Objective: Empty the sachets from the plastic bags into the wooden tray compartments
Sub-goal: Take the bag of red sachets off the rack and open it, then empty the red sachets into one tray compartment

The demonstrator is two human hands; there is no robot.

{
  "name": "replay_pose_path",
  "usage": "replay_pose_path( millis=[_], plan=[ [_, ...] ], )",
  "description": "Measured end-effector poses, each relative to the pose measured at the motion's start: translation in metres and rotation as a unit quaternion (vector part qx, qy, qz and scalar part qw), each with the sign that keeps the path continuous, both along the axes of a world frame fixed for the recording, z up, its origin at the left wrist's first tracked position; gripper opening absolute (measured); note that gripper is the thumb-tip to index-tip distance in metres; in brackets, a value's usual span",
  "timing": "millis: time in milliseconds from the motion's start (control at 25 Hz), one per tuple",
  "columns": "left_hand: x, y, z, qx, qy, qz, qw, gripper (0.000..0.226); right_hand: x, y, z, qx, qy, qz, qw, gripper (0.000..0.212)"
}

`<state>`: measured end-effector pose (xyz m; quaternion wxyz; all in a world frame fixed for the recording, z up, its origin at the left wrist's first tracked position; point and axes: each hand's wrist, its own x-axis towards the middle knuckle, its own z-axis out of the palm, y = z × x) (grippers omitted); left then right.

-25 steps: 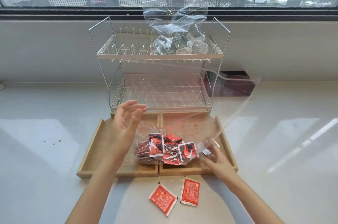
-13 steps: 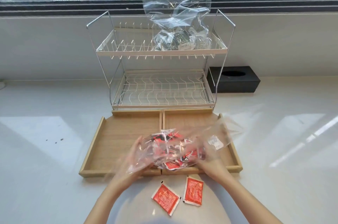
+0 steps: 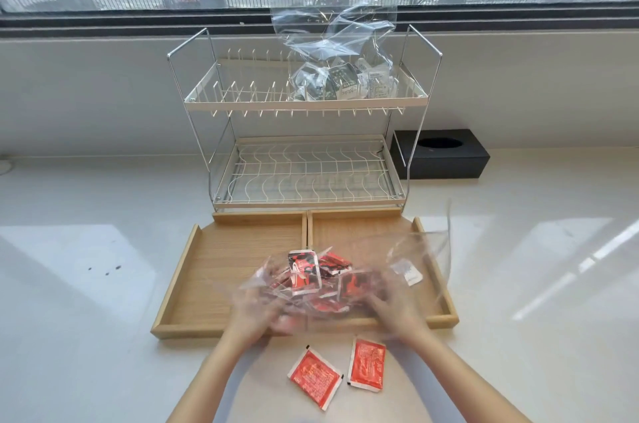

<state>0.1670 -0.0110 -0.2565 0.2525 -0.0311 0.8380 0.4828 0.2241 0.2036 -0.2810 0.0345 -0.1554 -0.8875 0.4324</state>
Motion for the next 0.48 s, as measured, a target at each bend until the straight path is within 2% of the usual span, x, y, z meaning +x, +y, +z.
replay_pose_path(
  millis=[80, 120, 200, 280, 360, 480],
  plan=[
    [-0.008, -0.002, -0.008, 0.021, 0.088, 0.036, 0.995, 0.021, -0.003, 0.003, -0.002, 0.0, -0.009, -0.005, 1.0, 0.031],
    [-0.01, -0.002, -0.008, 0.033, 0.097, 0.057, 0.993, 0.022, -0.006, 0.004, -0.001, -0.021, -0.014, -0.021, 0.999, 0.024],
    [-0.009, 0.001, 0.006, 0.099, 0.104, 0.079, 0.986, 0.021, -0.012, 0.009, 0.008, -0.046, 0.014, -0.039, 0.998, 0.025],
    [-0.007, -0.001, 0.022, 0.141, 0.104, 0.093, 0.98, 0.015, -0.016, 0.011, 0.02, -0.071, 0.053, -0.026, 0.996, 0.039],
    [-0.009, -0.008, 0.026, 0.168, 0.093, 0.108, 0.975, 0.013, -0.02, 0.005, 0.031, -0.105, 0.054, -0.02, 0.993, 0.048],
    [-0.005, -0.019, 0.024, 0.189, 0.073, 0.115, 0.973, 0.028, -0.024, -0.007, 0.04, -0.109, 0.038, 0.004, 0.993, 0.039]
  ],
)
